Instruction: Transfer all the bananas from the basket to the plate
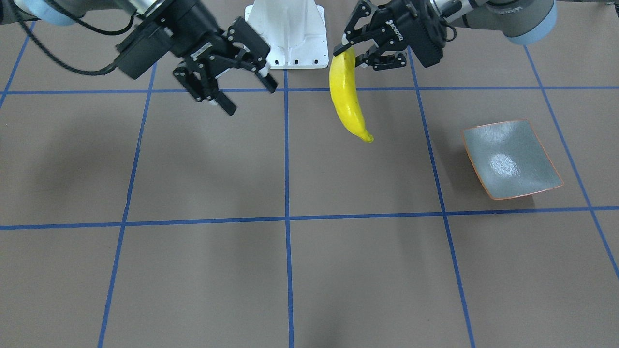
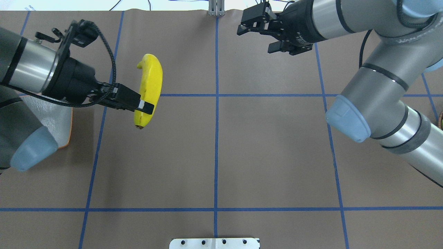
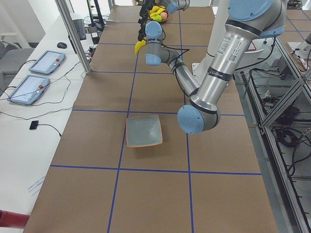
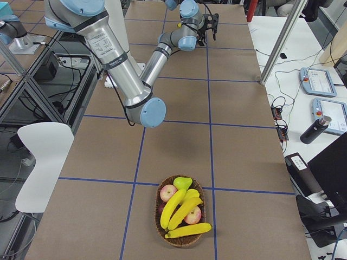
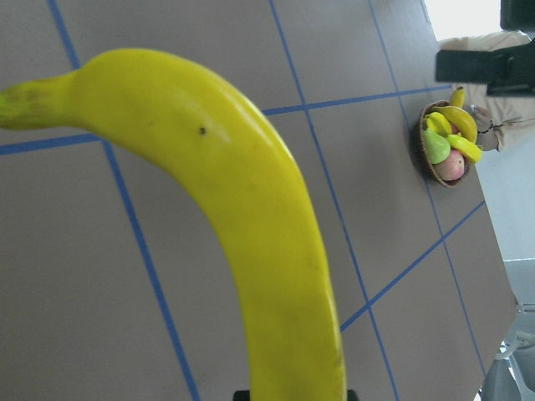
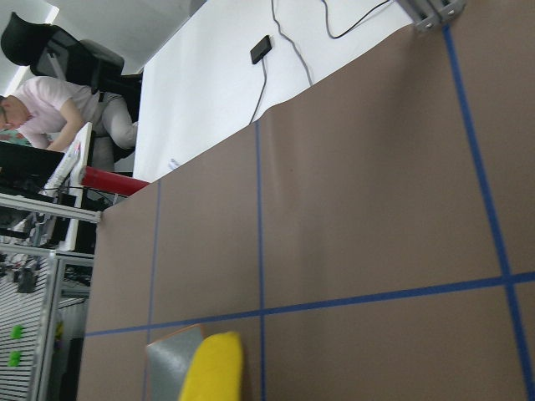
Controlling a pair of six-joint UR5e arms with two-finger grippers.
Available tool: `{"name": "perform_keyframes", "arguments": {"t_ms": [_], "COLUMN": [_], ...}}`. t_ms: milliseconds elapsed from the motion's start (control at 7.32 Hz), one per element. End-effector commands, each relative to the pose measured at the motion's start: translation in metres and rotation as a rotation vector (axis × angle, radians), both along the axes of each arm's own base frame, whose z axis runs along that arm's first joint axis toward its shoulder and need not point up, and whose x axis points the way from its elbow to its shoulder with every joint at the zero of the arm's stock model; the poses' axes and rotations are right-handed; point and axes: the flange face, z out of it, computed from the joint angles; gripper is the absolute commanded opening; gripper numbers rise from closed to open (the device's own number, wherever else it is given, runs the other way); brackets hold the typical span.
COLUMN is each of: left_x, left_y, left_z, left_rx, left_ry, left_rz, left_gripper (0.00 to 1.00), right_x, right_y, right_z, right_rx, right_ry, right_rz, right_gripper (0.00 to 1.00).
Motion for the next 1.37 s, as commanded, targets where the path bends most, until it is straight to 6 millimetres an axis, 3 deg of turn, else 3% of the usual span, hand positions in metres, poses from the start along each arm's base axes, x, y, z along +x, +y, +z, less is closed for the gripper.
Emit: {"name": "perform_keyframes", "arguments": {"t_ms": [0, 410, 819, 956, 1229], "left_x": [-0.054, -0.092, -0.111, -0.109, -0.087], "left_y": [-0.004, 0.02, 0.036, 0.03, 0.005], "left_z": [0.067, 0.189, 0.294, 0.32, 0.343], "left_rx": [-0.088, -0.033, 0.025, 0.035, 0.034], "left_ry": [-0.081, -0.272, -0.516, -0.585, -0.646], "left_rz": [-0.095, -0.133, -0.187, -0.186, -0.177], "left_gripper": [0.0, 0.0, 0.0, 0.0, 0.0], "right_x": [0.052, 0.106, 0.169, 0.193, 0.229], "right_y": [-0.033, -0.041, -0.028, -0.024, -0.02], "right_z": [0.075, 0.172, 0.26, 0.282, 0.318], "right_rx": [0.019, 0.054, 0.131, 0.151, 0.199], "right_ry": [0.223, 0.425, 0.56, 0.571, 0.59], "right_rz": [-0.034, -0.087, -0.167, -0.199, -0.255], "right_gripper": [1.0, 1.0, 1.0, 1.0, 1.0]}}
